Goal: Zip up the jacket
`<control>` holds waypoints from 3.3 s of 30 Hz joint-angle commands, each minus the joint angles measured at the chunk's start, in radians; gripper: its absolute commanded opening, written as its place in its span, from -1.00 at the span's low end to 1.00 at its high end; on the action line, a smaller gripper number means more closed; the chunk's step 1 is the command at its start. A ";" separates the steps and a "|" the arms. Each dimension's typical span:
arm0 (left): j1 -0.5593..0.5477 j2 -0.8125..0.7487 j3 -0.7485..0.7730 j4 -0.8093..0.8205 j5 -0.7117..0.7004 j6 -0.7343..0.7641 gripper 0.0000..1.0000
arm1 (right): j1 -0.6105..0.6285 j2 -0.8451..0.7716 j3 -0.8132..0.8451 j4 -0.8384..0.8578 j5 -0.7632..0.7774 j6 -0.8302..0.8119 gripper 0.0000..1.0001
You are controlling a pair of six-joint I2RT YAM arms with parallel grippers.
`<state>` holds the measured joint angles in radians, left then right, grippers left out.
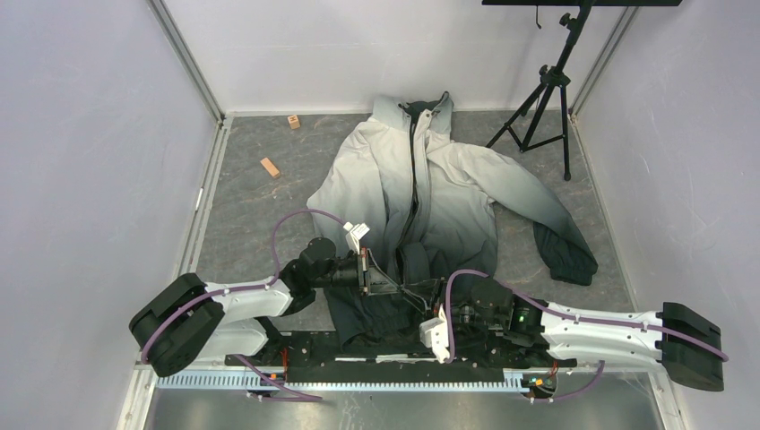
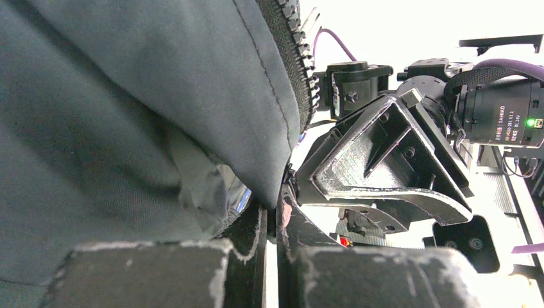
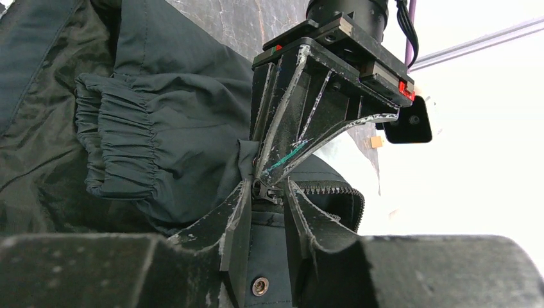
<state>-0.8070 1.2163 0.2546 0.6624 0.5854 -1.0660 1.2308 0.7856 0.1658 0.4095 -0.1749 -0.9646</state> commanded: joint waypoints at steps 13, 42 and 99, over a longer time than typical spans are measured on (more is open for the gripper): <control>0.000 -0.007 -0.003 0.039 0.025 -0.026 -0.96 | 0.007 -0.010 0.016 0.026 0.000 0.051 -0.71; -0.009 0.005 0.000 0.037 0.024 -0.026 -0.96 | 0.007 -0.002 0.049 0.029 0.062 0.185 -0.89; -0.030 -0.018 0.023 -0.069 0.002 0.015 -0.95 | -0.013 0.045 0.099 -0.017 0.058 0.267 -1.00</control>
<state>-0.8219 1.2163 0.2527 0.6266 0.5781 -1.0660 1.2217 0.8265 0.2081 0.3679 -0.1596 -0.7467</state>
